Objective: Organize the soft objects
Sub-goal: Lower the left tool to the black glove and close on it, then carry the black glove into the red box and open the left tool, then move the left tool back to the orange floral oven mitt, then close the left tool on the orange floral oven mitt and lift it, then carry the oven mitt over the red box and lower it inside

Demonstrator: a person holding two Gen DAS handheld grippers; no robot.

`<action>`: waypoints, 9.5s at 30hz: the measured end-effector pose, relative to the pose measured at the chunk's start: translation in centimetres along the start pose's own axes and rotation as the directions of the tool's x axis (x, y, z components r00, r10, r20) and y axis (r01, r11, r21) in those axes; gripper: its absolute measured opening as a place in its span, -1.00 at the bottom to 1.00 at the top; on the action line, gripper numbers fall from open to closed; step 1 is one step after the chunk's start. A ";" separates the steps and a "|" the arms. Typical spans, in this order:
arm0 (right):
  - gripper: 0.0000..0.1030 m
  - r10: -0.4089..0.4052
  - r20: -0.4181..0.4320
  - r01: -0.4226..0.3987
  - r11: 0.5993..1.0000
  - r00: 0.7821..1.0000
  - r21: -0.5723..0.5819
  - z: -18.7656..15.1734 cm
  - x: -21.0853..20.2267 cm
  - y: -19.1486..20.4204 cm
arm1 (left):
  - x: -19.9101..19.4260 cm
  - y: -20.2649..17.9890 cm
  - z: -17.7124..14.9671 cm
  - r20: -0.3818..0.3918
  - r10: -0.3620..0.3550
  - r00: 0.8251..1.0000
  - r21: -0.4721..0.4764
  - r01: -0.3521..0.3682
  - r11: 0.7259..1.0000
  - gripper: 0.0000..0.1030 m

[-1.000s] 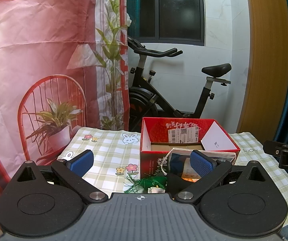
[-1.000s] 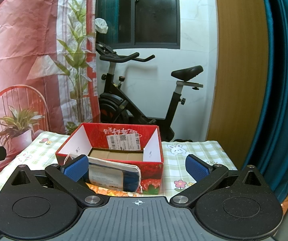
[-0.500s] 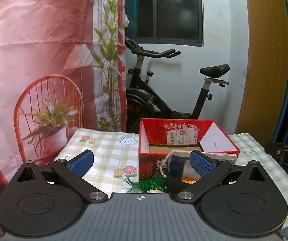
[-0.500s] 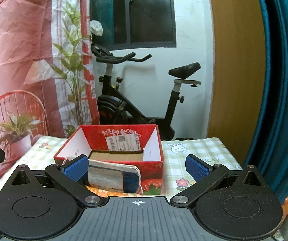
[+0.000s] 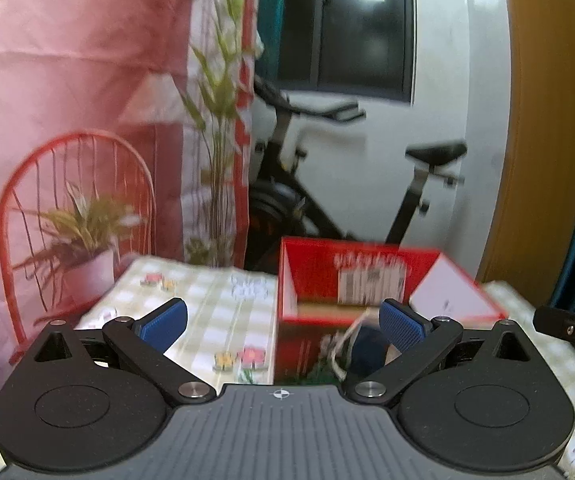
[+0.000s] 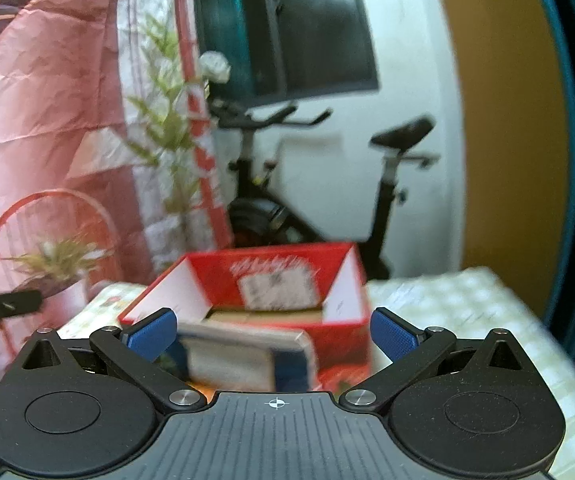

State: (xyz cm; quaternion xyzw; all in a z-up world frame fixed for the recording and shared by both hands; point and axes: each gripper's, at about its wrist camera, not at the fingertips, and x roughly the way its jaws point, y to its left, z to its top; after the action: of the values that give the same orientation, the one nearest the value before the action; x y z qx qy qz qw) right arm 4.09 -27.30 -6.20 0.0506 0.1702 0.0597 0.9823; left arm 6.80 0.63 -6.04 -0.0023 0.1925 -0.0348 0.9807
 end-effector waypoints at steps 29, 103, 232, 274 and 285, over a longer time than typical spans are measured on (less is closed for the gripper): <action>0.31 0.092 -0.290 -0.119 0.990 0.953 -0.076 -8.8 7.2 0.9 | 12.8 -1.3 -6.6 -0.405 -0.321 0.856 -0.024 0.341 0.940 -0.36; -0.59 0.125 -0.327 -0.147 0.988 0.937 -0.043 3.4 20.6 -2.1 | 19.8 -2.0 3.0 -0.365 -0.388 0.846 -0.089 0.382 0.920 -0.80; 0.32 0.155 -0.330 -0.172 0.985 0.931 -0.024 -9.8 7.2 0.4 | 9.1 2.1 -10.6 -0.444 -0.251 0.860 -0.096 0.233 0.968 -0.54; -0.66 0.240 -0.020 -0.240 0.955 0.971 -0.173 -2.8 1.8 2.5 | 3.0 2.2 -3.5 -0.111 -0.324 0.940 -0.008 0.325 0.946 -0.78; -0.67 0.265 0.070 -0.245 0.946 0.962 -0.214 2.0 1.5 2.5 | 2.3 1.5 1.2 0.005 -0.337 0.942 0.013 0.337 0.942 -0.78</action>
State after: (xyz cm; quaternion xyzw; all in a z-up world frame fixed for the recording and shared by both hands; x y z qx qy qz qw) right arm 5.91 -24.73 -4.54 -0.0255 0.1069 0.2007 0.9735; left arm 9.44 1.93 -5.86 -0.0297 0.1854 -0.2029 0.9610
